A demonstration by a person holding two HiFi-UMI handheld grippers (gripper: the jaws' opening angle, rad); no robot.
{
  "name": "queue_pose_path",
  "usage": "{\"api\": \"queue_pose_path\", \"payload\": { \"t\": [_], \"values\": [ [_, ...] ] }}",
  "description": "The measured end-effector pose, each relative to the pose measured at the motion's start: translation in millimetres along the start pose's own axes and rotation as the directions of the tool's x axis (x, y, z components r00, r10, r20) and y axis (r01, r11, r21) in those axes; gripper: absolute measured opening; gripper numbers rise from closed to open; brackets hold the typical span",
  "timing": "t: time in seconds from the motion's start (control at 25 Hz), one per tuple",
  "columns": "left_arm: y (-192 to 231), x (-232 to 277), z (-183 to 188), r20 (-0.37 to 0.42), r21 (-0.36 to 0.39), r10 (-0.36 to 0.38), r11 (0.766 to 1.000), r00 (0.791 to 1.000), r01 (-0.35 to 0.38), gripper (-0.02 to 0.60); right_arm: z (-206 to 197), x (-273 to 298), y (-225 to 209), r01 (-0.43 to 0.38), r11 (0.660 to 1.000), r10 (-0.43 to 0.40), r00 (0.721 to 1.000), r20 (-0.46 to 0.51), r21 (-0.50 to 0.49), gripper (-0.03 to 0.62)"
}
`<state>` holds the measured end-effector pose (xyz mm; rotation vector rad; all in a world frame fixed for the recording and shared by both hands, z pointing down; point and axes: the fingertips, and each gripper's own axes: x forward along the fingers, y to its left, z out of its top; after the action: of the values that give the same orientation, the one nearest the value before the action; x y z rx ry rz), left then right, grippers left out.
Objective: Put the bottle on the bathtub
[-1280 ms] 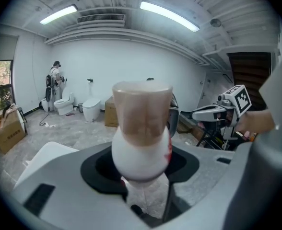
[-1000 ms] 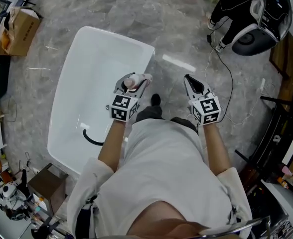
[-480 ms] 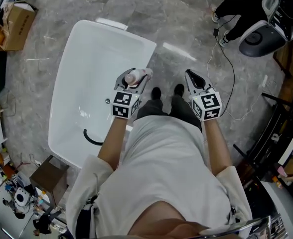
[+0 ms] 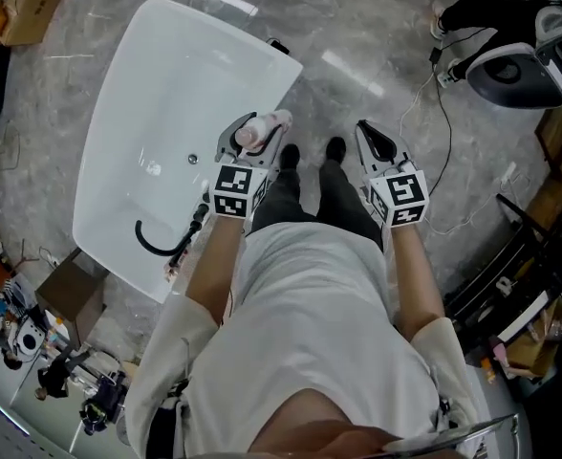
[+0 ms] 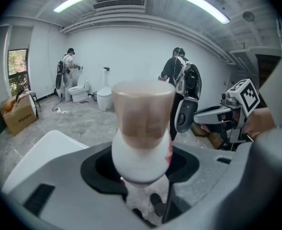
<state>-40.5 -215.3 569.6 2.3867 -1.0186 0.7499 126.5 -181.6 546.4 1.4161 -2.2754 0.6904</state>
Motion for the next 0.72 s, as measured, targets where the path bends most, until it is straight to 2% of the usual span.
{"api": "queue_pose_path", "payload": {
  "t": [0.28,0.56,0.72],
  "values": [
    [17.8,49.9,-14.3,-0.013,-0.063,0.117,0.991,0.993,-0.117,0.222,-17.8,45.3,-22.4,-0.142,0.987,0.136,0.988,-0.076,-0.071,0.035],
    [57.5,114.4,-46.7,-0.040,-0.109,0.200,0.973,0.979,-0.203,0.222,-45.6,110.6,-50.5,-0.221,0.972,0.213,0.972,-0.101,-0.080,0.035],
    [71.3,141.5,-63.8,-0.041,-0.111,0.241,0.963,0.970,-0.245,0.224,-61.4,137.7,-61.0,-0.268,0.959,0.259,0.960,-0.106,-0.086,0.035]
  ]
}}
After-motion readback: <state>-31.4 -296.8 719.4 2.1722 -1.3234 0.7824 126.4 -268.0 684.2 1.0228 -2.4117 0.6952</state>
